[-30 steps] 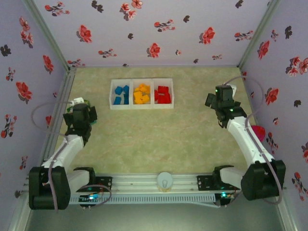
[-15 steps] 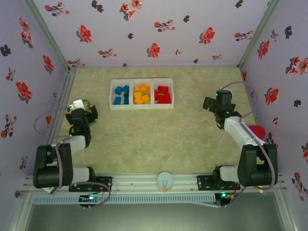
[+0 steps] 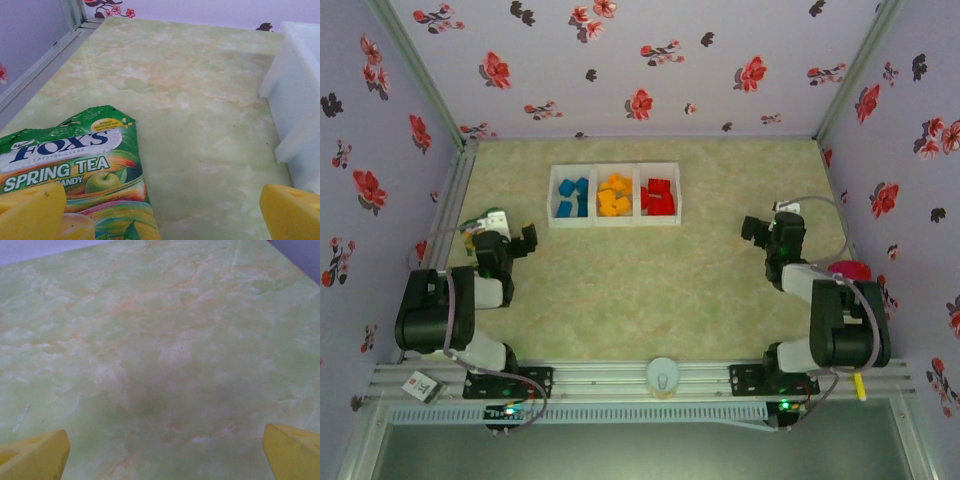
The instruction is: Sort the legos into containers by color
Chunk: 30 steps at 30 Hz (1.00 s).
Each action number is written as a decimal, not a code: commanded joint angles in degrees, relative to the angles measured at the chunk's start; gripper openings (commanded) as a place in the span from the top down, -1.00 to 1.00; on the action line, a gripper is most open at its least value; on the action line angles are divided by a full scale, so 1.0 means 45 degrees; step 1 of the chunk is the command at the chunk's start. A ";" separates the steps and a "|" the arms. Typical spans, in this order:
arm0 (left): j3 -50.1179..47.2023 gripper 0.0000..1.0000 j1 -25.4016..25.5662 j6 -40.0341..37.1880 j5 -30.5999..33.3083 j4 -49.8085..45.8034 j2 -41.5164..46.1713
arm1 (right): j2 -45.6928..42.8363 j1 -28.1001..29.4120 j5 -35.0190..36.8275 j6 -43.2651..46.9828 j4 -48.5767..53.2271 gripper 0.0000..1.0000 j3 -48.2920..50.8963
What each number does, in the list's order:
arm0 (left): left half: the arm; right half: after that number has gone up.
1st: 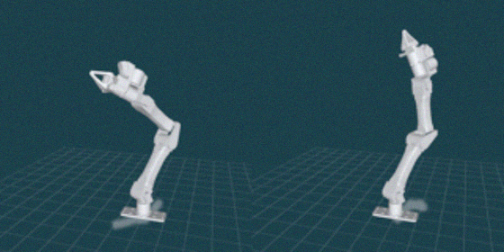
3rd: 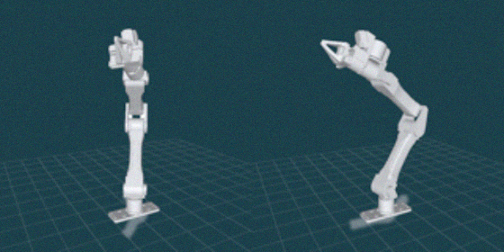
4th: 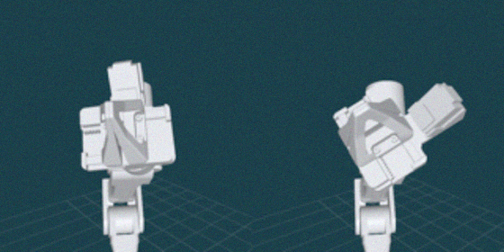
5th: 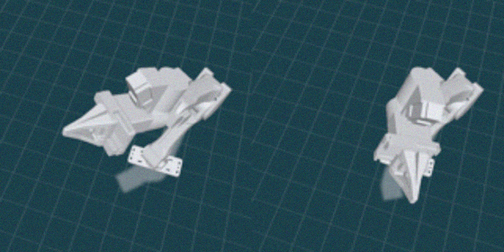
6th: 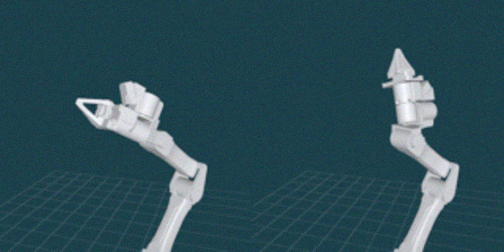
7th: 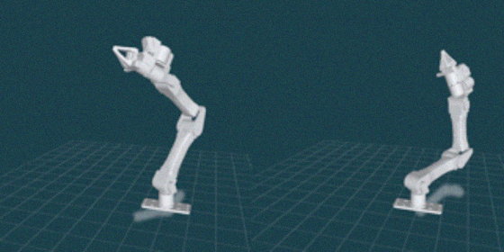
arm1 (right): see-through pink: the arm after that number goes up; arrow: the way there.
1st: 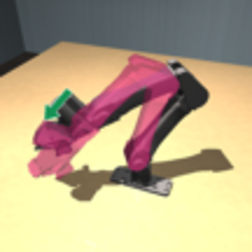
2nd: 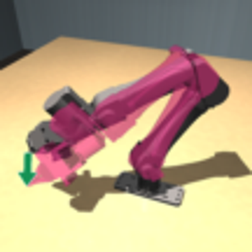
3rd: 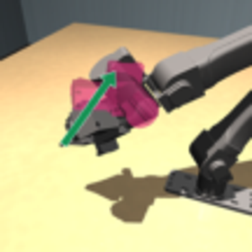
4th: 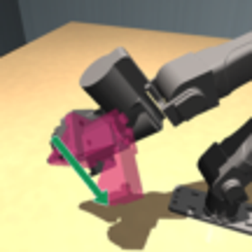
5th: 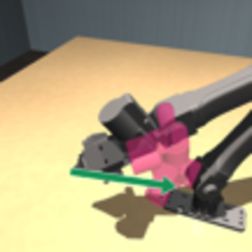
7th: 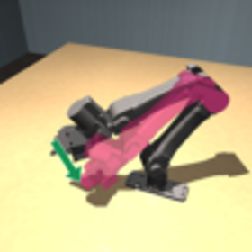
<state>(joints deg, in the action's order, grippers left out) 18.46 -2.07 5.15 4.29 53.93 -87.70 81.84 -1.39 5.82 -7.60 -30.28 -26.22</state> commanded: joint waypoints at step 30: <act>0.0742 -0.99 0.0023 -0.0460 -0.0172 -0.0460 -0.0102 | 0.1799 -0.0473 -0.2894 0.0736 -0.5110 -0.99 0.1018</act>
<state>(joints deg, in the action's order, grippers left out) 20.91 -2.04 4.25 3.79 51.75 -87.79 90.24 -3.44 -7.11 -5.50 -51.62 -21.58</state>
